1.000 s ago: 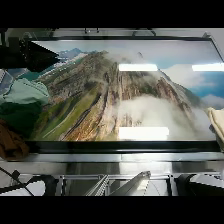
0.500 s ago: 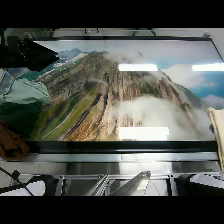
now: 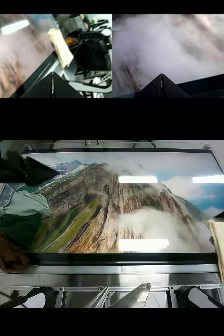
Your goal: Fold the shirts.
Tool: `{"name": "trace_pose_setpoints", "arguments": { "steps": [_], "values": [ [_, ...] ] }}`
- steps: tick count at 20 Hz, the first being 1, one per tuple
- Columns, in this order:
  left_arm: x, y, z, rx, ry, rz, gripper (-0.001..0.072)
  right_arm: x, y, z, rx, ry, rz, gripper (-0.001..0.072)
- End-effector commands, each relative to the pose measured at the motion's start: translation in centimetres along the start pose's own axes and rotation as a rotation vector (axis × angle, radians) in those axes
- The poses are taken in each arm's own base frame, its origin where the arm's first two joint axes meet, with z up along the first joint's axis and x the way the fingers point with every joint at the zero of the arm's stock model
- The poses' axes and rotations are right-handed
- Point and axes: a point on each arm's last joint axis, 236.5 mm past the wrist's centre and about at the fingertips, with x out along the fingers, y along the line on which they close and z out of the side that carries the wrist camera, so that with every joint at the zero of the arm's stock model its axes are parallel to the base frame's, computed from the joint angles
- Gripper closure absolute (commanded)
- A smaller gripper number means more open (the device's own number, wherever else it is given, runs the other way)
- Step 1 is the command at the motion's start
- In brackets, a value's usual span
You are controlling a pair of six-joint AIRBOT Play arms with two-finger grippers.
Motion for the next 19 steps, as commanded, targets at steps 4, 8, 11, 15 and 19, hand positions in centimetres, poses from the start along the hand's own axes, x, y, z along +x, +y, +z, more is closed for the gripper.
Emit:
{"name": "trace_pose_setpoints", "arguments": {
  "steps": [4, 8, 11, 15, 19],
  "values": [
    [2.7, 5.1, -14.1, -0.176, 0.091, 0.197, 0.069, 7.5, 8.0, -13.7, -0.268, 0.095, 0.129, 0.0695],
    [3.8, 6.3, -19.1, -0.266, 0.128, 0.185, 0.0689, 7.5, 9.6, -14.3, -0.272, 0.104, 0.182, 0.0692],
    [3.9, 6.6, -19.7, -0.269, 0.112, 0.194, 0.0691, 7.3, 9.3, -16.1, -0.277, 0.183, 0.182, 0.0691],
    [3.9, 6.4, -20.1, -0.26, 0.109, 0.195, 0.0691, 7.2, 9.2, -16.7, -0.279, 0.21, 0.181, 0.0691],
    [3.9, 6.4, -20.1, -0.261, 0.111, 0.194, 0.0691, 7.2, 9.2, -16.7, -0.279, 0.21, 0.181, 0.0691]
  ]
}}
